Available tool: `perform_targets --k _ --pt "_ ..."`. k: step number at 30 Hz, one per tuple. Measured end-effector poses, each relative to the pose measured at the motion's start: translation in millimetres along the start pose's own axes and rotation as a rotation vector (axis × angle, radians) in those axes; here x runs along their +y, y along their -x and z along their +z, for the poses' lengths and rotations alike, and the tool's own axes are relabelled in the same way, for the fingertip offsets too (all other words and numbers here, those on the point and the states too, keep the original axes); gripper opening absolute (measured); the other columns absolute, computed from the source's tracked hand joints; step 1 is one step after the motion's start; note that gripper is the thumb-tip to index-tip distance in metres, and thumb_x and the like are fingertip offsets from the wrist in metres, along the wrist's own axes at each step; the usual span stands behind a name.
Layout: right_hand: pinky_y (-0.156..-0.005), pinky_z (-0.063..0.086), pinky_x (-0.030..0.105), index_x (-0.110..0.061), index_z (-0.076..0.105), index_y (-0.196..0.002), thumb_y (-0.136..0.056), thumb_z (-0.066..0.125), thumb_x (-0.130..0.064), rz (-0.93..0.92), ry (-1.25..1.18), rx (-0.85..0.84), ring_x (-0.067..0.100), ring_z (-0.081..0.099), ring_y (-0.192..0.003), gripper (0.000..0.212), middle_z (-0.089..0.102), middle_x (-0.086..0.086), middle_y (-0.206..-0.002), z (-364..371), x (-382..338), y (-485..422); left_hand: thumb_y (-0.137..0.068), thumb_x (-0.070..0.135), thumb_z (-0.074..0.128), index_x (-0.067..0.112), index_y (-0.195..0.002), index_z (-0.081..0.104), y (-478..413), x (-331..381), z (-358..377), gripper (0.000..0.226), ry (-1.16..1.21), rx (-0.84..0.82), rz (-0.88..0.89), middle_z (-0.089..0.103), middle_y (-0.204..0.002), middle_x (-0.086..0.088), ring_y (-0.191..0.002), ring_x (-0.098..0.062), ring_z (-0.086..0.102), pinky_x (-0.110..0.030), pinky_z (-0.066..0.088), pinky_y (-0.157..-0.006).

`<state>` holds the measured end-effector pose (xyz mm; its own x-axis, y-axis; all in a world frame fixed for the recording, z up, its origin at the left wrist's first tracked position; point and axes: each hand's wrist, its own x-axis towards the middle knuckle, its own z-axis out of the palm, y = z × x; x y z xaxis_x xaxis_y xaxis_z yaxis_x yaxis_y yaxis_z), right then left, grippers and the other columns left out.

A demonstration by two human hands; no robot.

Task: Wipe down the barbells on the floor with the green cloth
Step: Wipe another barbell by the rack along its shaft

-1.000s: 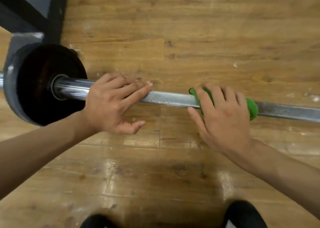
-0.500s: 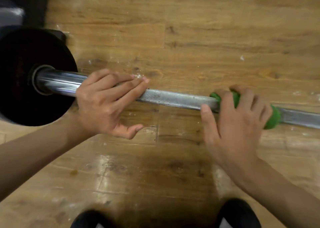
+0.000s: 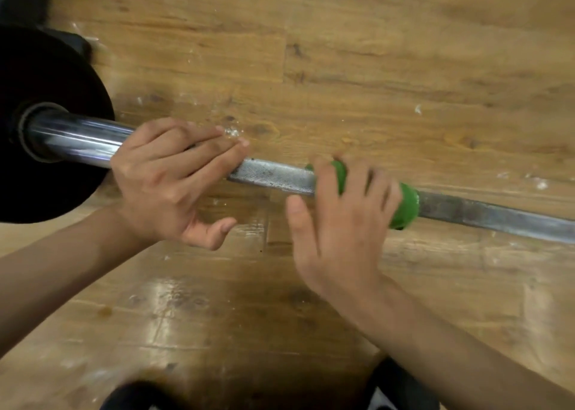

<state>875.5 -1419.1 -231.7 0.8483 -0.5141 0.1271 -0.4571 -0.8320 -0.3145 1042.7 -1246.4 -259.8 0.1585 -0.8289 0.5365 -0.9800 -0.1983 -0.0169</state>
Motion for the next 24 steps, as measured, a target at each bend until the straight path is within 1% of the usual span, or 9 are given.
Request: perform_targets --k 2,5,7,10,13,16,18,21,24 --pt "-0.096 0.034 0.048 -0.012 0.058 -0.143 -0.105 0.009 -0.059 -0.177 0.029 -0.073 0.034 0.049 -0.109 0.078 0.057 0.019 -0.133 5.1 -18.4 -8.3 -0.095 0.063 0.031 0.005 -0.124 0.075 -3.2 -3.5 1.2 0.078 0.007 -0.01 -0.005 0.079 -0.111 -0.009 -0.099 -0.032 0.075 -0.044 0.052 -0.089" --pt "-0.094 0.033 0.043 -0.019 0.052 -0.147 -0.108 0.014 -0.054 -0.25 0.042 -0.075 0.031 0.047 -0.11 0.065 0.054 0.02 -0.134 -7.9 34.9 -4.7 -0.097 0.061 0.033 0.002 -0.119 0.076 -8.2 -13.3 2.6 0.077 0.059 -0.035 -0.007 0.078 -0.106 -0.012 -0.094 -0.036 0.073 -0.049 0.053 -0.087" --pt "-0.095 0.034 0.046 -0.019 0.053 -0.142 -0.109 0.022 -0.052 -0.141 0.147 0.0 0.035 0.046 -0.11 0.057 0.053 0.024 -0.132 -25.0 92.3 9.1 -0.096 0.062 0.035 0.001 -0.118 0.076 -8.9 -15.2 4.0 0.077 0.086 -0.036 -0.021 0.077 -0.109 -0.013 -0.095 -0.037 0.072 -0.051 0.054 -0.087" --pt "-0.096 0.036 0.053 -0.009 0.06 -0.131 -0.108 0.022 -0.052 0.081 0.223 0.029 0.042 0.048 -0.108 0.061 0.051 0.027 -0.126 -41.4 146.1 16.0 -0.095 0.065 0.034 0.001 -0.113 0.076 -11.6 -14.2 9.2 0.079 0.082 -0.006 -0.062 0.077 -0.109 -0.014 -0.093 -0.037 0.072 -0.051 0.054 -0.085" --pt "-0.102 0.034 0.058 -0.004 0.063 -0.115 -0.103 0.026 -0.054 0.234 0.147 0.123 0.044 0.049 -0.108 0.063 0.054 0.027 -0.122 -33.3 102.8 5.3 -0.096 0.067 0.033 0.0 -0.108 0.077 -14.7 -12.3 9.0 0.081 0.103 0.015 -0.11 0.077 -0.105 -0.015 -0.092 -0.038 0.073 -0.052 0.055 -0.079" --pt "-0.101 0.033 0.054 -0.006 0.062 -0.126 -0.097 0.031 -0.064 -0.065 0.106 -0.017 0.039 0.049 -0.107 0.072 0.056 0.023 -0.123 -5.6 19.2 -8.5 -0.097 0.068 0.032 0.002 -0.109 0.077 -17.0 -10.1 6.8 0.081 0.103 -0.014 -0.131 0.076 -0.104 -0.013 -0.092 -0.038 0.072 -0.05 0.054 -0.078" --pt "-0.093 0.035 0.05 -0.008 0.064 -0.126 -0.097 0.032 -0.064 -0.192 0.057 -0.018 0.037 0.051 -0.1 0.071 0.059 0.019 -0.118 3.9 -7.1 -18.3 -0.099 0.068 0.032 0.003 -0.11 0.077 -18.0 -9.0 3.8 0.08 0.1 -0.042 -0.148 0.076 -0.105 -0.013 -0.091 -0.038 0.071 -0.048 0.051 -0.077" --pt "-0.088 0.034 0.046 -0.009 0.065 -0.123 -0.099 0.037 -0.057 -0.212 -0.045 0.022 0.036 0.053 -0.101 0.061 0.059 0.016 -0.119 1.6 2.1 -22.7 -0.1 0.069 0.03 0.003 -0.113 0.076 -16.6 -9.7 -0.5 0.081 0.088 -0.091 -0.164 0.073 -0.115 -0.016 -0.093 -0.038 0.065 -0.048 0.047 -0.079" --pt "-0.082 0.033 0.045 -0.005 0.064 -0.109 -0.098 0.041 -0.052 -0.157 -0.131 0.182 0.035 0.054 -0.097 0.053 0.06 0.017 -0.11 -18.4 38.4 -29.4 -0.101 0.067 0.028 0.004 -0.122 0.071 -14.1 -12.2 -7.8 0.079 0.075 -0.194 -0.237 0.064 -0.127 -0.021 -0.098 -0.041 0.059 -0.051 0.046 -0.082"
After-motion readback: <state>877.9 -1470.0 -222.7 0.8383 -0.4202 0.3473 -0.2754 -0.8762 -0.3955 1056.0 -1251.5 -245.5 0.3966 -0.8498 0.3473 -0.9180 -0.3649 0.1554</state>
